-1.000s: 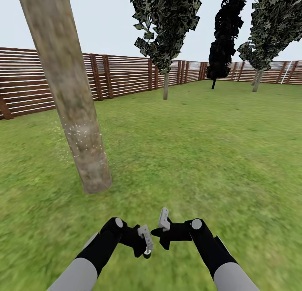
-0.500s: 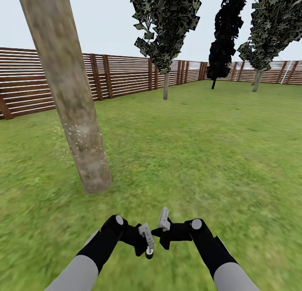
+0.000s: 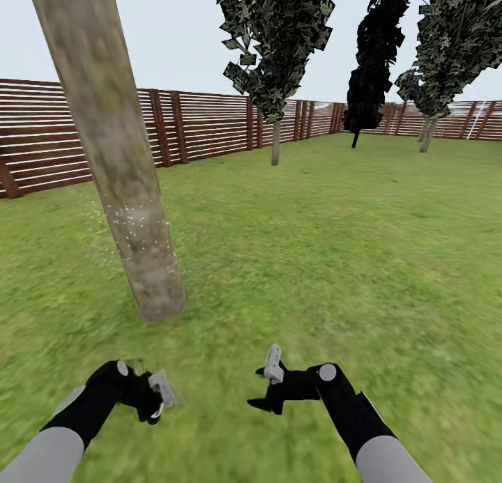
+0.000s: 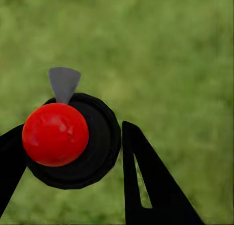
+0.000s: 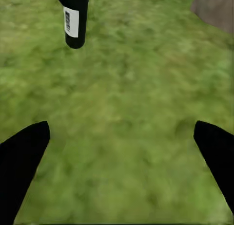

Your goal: In the garden, pick up the pesticide atomizer on the floor and spray pesticide onto both trees until each tree trunk is fully covered.

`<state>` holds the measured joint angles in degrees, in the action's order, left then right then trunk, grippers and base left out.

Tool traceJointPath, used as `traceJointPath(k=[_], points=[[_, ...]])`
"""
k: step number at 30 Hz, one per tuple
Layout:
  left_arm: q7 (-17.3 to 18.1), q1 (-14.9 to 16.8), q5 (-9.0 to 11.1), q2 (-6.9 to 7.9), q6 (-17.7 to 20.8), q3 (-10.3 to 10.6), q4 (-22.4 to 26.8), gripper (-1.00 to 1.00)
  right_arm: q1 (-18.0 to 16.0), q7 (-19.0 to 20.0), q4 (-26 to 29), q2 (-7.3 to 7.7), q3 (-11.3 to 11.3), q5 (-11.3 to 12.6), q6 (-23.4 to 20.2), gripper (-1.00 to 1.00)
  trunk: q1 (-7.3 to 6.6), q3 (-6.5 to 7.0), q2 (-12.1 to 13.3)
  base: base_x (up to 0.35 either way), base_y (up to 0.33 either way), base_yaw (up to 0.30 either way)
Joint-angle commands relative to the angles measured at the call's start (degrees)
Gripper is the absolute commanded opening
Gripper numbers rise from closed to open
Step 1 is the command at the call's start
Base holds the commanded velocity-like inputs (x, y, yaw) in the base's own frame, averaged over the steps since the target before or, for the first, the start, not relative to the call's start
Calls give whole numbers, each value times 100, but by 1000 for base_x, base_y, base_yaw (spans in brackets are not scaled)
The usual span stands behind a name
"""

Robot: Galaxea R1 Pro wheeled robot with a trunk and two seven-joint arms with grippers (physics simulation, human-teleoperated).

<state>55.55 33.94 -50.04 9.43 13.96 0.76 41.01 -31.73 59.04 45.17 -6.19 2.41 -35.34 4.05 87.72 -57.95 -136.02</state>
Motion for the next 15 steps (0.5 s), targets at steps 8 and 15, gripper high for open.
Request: traceJointPath(k=[8, 15], points=[[-2453, -322, 1356, -30, -743, -3159, -864, -100, 71, -2695, -1399, 247, -685, 41, 166, 100, 0, 0, 0, 0, 0, 0], [-5722, -829, 2342, -83, -3579, -3471, -3520, -100, 733, -7660, -4111, 270, -1190, 50, 3725, 100, 0, 0, 0, 0, 0, 0]])
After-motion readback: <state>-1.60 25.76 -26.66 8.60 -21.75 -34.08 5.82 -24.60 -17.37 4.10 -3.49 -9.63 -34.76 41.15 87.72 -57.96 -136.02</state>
